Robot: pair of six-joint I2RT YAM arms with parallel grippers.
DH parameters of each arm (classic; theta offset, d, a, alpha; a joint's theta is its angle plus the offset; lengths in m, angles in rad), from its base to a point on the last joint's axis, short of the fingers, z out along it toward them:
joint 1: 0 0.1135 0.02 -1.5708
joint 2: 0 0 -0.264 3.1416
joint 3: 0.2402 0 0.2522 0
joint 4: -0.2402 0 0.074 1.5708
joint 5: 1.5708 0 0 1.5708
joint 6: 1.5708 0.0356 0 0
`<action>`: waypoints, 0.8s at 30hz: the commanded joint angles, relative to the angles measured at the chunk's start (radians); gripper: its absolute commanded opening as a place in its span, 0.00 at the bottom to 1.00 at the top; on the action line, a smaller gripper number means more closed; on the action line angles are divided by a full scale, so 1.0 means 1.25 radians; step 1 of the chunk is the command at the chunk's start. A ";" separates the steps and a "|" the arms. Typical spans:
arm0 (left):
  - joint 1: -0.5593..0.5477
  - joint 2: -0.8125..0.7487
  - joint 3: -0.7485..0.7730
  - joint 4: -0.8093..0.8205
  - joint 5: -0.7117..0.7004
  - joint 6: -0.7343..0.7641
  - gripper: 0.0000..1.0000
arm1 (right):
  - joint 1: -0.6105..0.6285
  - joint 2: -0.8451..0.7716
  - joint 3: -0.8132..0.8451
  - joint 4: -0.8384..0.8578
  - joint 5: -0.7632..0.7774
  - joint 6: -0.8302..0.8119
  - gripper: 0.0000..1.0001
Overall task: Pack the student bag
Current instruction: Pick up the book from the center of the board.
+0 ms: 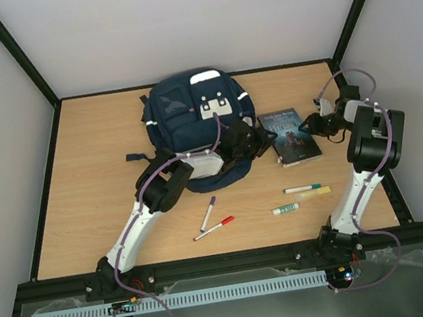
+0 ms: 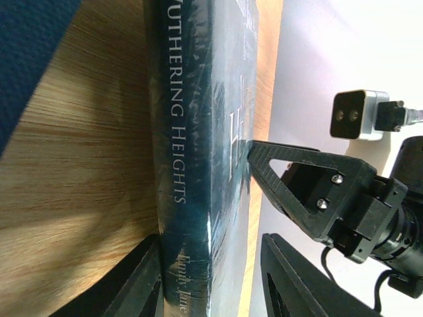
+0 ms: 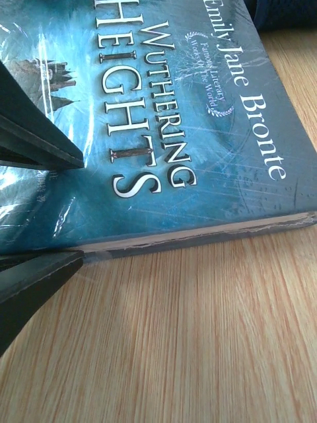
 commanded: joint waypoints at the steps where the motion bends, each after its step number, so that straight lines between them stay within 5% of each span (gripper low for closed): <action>1: -0.017 -0.010 0.020 0.273 0.073 -0.019 0.40 | 0.047 0.054 -0.051 -0.181 -0.036 -0.017 0.32; 5: -0.021 -0.004 0.058 0.223 0.075 -0.001 0.56 | 0.046 0.053 -0.051 -0.183 -0.040 -0.019 0.32; 7: -0.020 -0.001 0.067 0.183 0.067 0.002 0.56 | 0.046 0.051 -0.051 -0.187 -0.043 -0.020 0.32; 24: -0.010 -0.034 0.041 0.169 0.071 -0.008 0.03 | 0.017 0.007 -0.032 -0.232 -0.107 -0.034 0.33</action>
